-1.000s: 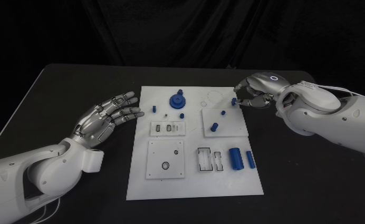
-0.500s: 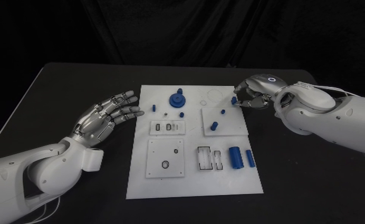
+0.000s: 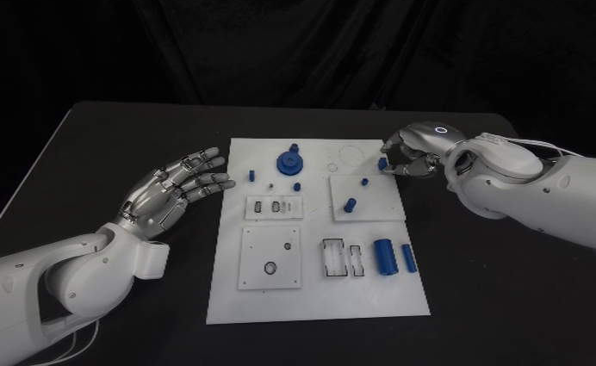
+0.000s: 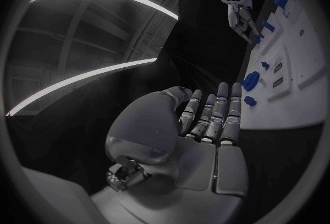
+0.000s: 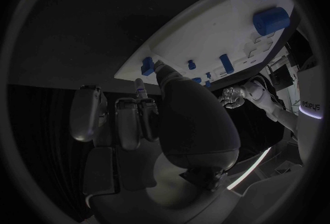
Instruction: Assemble the parts on the task board
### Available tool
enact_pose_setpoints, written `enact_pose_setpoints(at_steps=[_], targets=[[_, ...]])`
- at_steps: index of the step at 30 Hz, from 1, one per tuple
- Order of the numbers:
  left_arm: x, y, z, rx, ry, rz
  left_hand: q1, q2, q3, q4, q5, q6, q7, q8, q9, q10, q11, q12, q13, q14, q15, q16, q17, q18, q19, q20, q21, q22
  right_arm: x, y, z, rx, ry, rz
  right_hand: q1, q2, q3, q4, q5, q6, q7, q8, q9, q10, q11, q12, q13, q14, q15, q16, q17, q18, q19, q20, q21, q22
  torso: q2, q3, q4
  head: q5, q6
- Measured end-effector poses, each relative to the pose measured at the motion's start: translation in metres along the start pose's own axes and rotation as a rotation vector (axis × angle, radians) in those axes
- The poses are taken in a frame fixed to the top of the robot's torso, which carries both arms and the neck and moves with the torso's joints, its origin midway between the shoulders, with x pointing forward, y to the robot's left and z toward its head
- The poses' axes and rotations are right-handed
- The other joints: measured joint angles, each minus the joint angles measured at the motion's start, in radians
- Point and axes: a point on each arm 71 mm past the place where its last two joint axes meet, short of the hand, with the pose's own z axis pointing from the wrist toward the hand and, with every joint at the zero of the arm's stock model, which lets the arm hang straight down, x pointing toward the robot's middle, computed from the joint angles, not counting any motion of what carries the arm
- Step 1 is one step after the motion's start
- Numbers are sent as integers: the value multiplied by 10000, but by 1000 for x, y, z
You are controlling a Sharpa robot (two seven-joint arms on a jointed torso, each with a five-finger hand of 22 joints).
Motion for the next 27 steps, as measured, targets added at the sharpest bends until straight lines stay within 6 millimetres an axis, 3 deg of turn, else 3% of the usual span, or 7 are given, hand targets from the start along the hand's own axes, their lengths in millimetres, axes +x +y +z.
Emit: enact_pose_setpoints(at_steps=[18, 22, 27], targets=[[-1, 0, 0, -6, 8, -9, -40, -40, 0, 0, 0, 0, 0, 0, 0, 0, 0, 0, 0, 0, 0, 0, 1, -1, 0, 0, 0, 0, 7, 1, 7, 28, 144, -49, 203, 66, 0, 0, 249, 10, -10, 6, -5, 0, 0, 0, 0, 0, 0, 0, 0, 0, -20, 20, 0, -2, -2, -1, -1, 13, -24], [-1, 0, 0, -8, 12, -12, -40, -40, 0, 0, 0, 0, 0, 0, 0, 0, 0, -1, 0, 0, 0, 0, 1, 1, 0, 0, 0, 0, 10, 1, 8, 36, 178, -51, 294, 81, -29, -29, 360, 179, -6, 75, 40, 0, 0, 0, 0, 0, 0, 0, 0, 0, -19, 19, -56, -3, -2, -1, 0, 22, -34], [-1, 0, 0, -11, 10, -13, -40, -40, 29, -28, 0, 0, 0, 0, 0, 0, 0, 0, 0, 0, 0, 0, -8, 0, 0, 0, 0, 0, 11, 1, 10, 25, 146, -53, 433, 92, -28, -29, 497, 753, -20, 367, 243, 1, 0, 0, -1, 0, 0, 1, 0, 0, -19, 19, -56, -3, -2, -1, -1, 26, -47]])
